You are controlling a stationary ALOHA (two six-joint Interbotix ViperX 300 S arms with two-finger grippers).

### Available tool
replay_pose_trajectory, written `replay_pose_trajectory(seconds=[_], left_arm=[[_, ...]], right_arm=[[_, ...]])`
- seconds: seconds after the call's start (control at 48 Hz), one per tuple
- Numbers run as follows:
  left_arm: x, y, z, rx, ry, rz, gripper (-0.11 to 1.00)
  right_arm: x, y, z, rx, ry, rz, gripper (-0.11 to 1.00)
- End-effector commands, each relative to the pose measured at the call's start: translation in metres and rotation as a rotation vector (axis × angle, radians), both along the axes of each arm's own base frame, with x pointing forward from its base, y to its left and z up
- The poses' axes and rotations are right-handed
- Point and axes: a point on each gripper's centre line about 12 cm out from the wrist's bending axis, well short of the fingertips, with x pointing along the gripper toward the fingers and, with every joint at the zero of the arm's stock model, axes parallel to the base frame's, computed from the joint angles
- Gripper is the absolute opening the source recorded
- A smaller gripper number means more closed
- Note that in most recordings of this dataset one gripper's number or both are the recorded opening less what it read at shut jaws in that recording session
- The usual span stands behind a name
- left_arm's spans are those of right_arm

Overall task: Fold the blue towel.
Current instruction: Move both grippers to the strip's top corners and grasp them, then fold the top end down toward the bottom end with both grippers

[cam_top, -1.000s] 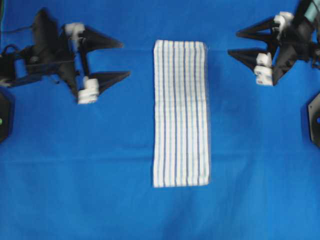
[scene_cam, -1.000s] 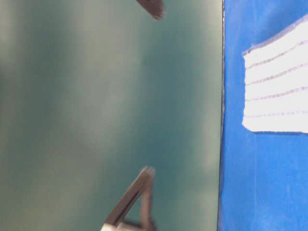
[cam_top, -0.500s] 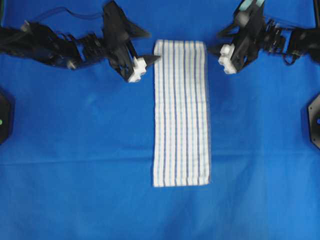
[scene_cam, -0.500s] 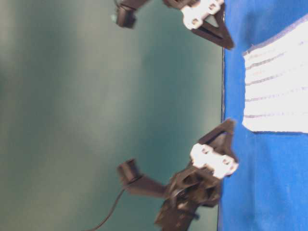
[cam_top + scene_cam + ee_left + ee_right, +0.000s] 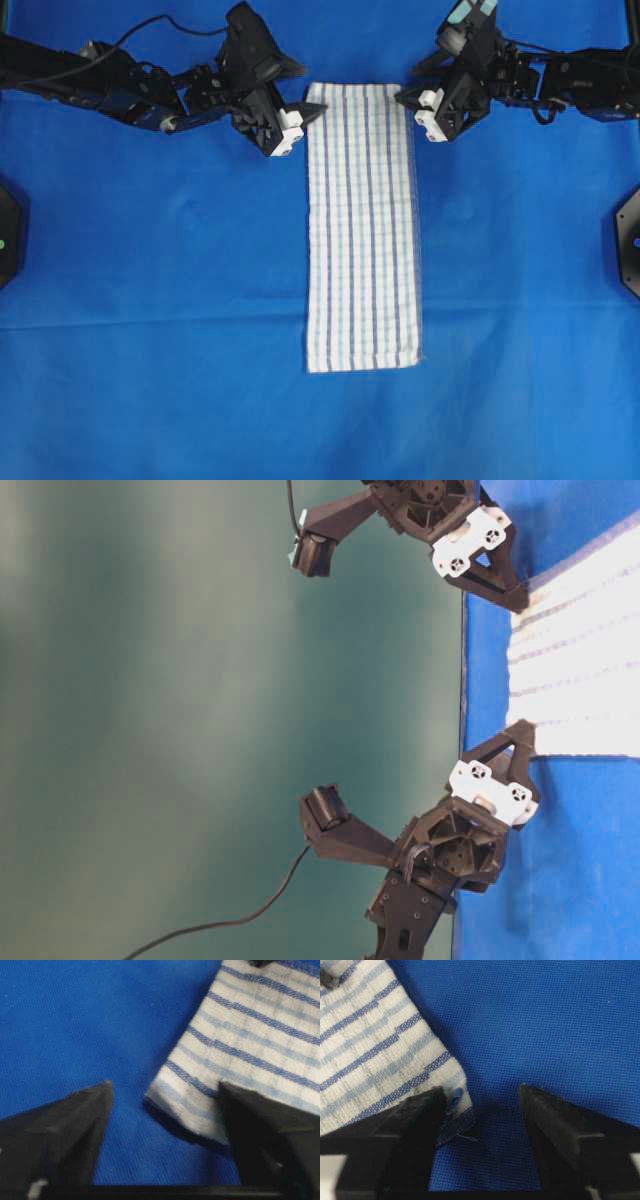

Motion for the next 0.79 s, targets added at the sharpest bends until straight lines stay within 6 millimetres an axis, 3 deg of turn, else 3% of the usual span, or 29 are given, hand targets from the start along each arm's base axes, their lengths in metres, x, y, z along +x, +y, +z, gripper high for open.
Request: replay_pose_trajectory(seconds=[0.0, 0.083, 0.188, 0.229, 0.521, 0.771], left_arm=[[-0.001, -0.001, 0.003, 0.005, -0.006, -0.002, 0.63], [0.000, -0.002, -0.001, 0.003, 0.003, -0.007, 0.38], [0.001, -0.003, -0.005, 0.008, 0.012, -0.016, 0.11], [0.002, -0.004, -0.004, 0.012, 0.012, -0.022, 0.05], [0.003, -0.002, -0.001, 0.023, 0.007, -0.022, 0.04], [0.007, 0.017, 0.016, 0.087, -0.015, -0.011, 0.04]], right_arm=[[0.004, 0.005, 0.004, -0.001, -0.008, 0.012, 0.58], [0.006, 0.011, 0.003, 0.003, -0.006, 0.026, 0.40], [0.004, 0.015, 0.001, 0.013, -0.004, 0.022, 0.11], [0.004, 0.015, 0.001, 0.015, -0.005, 0.018, 0.08], [0.003, 0.015, 0.006, 0.012, -0.014, 0.011, 0.08], [-0.003, 0.001, 0.025, -0.017, -0.030, -0.035, 0.08]])
